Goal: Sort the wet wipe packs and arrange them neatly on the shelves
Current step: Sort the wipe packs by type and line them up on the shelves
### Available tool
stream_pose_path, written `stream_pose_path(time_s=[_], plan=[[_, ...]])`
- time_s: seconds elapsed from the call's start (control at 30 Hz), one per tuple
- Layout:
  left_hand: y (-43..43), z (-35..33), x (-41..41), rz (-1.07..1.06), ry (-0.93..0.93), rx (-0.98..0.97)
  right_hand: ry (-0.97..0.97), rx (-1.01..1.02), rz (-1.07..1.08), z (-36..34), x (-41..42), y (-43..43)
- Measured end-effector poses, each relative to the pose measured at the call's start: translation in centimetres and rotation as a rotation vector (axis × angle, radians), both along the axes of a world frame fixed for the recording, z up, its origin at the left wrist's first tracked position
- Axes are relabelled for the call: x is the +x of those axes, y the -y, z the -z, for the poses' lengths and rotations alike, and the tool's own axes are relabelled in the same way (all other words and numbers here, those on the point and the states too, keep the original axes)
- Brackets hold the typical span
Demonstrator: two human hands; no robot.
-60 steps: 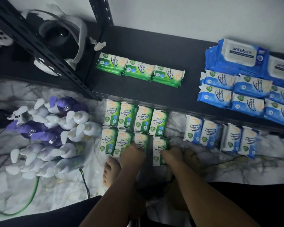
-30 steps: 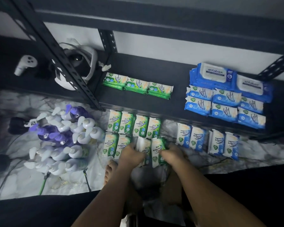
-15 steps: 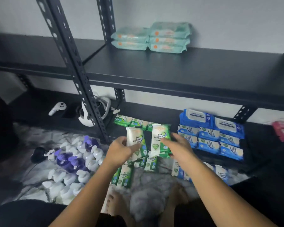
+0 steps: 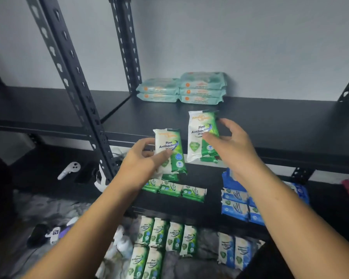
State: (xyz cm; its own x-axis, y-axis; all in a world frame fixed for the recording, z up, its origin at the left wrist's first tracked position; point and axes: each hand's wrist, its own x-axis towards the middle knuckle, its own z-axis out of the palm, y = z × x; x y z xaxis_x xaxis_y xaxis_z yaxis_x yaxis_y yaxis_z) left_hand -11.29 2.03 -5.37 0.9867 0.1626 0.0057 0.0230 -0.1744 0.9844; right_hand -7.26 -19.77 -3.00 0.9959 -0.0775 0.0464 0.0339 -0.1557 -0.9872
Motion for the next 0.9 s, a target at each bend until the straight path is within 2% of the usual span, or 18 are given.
stream_pose_path(time_s=[0.2,0.37,0.47,0.63,0.73,0.9], plan=[[0.1,-2.2,7.5,-0.054,0.025,0.072,0.028,0.023,0.035,-1.5,6.7,-1.2],[-0.6,-2.1,13.2,-0.076,0.013,0.175,-0.043,0.006,0.053,-0.6,11.3,-2.0],[-0.8,-1.8,15.4,-0.093,0.009,0.298,-0.044,-0.114,0.035,-0.1,12.8,-2.2],[-0.4,-1.8,16.3,-0.075,0.046,0.573,-0.014,-0.442,0.006,0.2,13.4,-2.2],[-1.2,-1.2,16.9,-0.060,0.088,0.564,0.046,-0.586,0.040,0.3,13.3,-2.2],[-1.7,-1.8,16.5,-0.045,0.166,0.578,0.263,-0.593,0.026,1.0,12.9,-3.1]])
